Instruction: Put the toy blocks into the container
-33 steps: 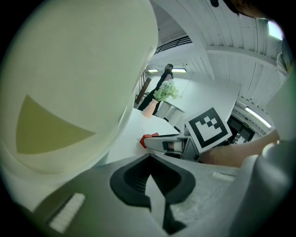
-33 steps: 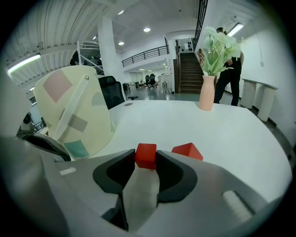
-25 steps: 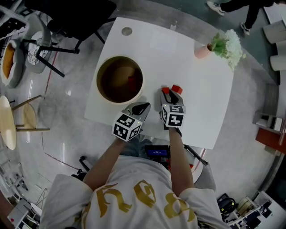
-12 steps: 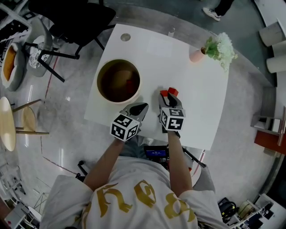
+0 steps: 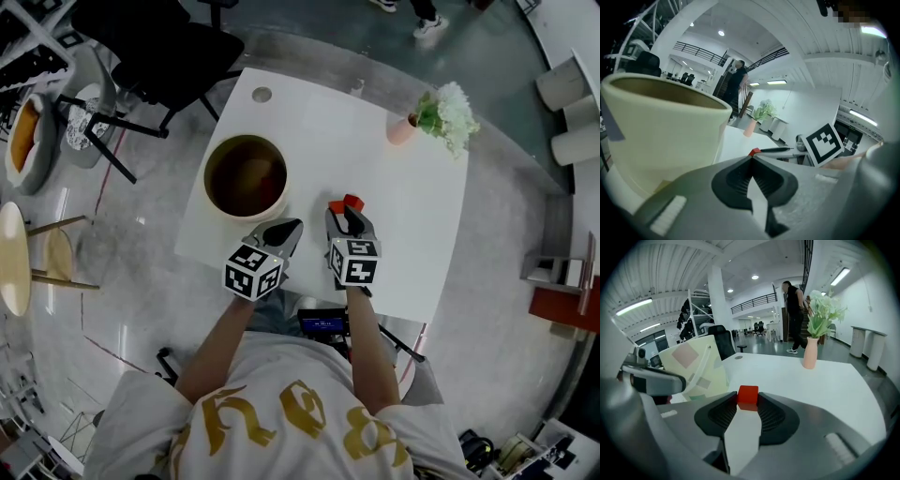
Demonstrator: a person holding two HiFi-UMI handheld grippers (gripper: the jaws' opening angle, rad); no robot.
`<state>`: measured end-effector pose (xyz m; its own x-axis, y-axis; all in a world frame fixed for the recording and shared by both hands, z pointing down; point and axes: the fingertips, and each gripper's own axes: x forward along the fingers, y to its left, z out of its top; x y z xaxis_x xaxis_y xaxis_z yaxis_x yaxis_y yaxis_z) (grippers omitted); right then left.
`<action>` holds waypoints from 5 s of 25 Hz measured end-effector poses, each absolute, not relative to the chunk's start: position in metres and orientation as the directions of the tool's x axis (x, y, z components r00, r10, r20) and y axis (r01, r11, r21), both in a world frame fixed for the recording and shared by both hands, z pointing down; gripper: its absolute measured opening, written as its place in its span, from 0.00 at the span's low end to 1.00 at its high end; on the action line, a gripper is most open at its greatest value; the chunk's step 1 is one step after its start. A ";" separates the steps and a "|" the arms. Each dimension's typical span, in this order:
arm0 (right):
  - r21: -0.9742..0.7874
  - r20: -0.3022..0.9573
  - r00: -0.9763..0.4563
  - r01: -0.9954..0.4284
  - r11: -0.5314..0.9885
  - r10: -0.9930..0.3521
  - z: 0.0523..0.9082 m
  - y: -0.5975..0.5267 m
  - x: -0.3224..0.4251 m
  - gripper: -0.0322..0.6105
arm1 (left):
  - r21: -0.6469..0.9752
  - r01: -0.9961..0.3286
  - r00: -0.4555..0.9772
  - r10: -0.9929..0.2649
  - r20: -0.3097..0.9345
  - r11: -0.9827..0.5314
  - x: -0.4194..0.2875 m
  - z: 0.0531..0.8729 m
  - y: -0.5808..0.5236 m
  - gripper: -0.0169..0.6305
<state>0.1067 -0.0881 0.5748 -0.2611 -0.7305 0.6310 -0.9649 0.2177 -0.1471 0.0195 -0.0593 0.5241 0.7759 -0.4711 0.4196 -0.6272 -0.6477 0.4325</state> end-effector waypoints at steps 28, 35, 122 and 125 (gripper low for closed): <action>-0.159 0.501 -0.398 -0.915 0.370 -0.769 0.498 -0.076 0.070 0.31 | 0.364 -0.687 0.726 -0.621 0.296 -0.629 -0.003 0.446 -0.057 0.03; -0.270 0.438 -0.487 -0.873 0.407 -0.756 0.478 -0.084 0.051 0.31 | 0.353 -0.710 0.702 -0.655 0.280 -0.610 -0.025 0.436 -0.061 0.03; -0.159 0.505 -0.299 -0.954 0.253 -0.810 0.504 -0.070 0.127 0.32 | 0.388 -0.615 0.785 -0.482 0.391 -0.687 0.035 0.487 -0.062 0.03; -0.162 0.525 -0.283 -0.959 0.232 -0.802 0.516 -0.071 0.130 0.32 | 0.372 -0.627 0.768 -0.465 0.440 -0.684 0.038 0.504 -0.064 0.03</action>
<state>0.1295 -0.0709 0.5156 -0.2832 -0.8024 0.5254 -0.9590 0.2321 -0.1625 0.0382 -0.0636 0.5044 0.7682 -0.4649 0.4401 -0.6272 -0.6845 0.3717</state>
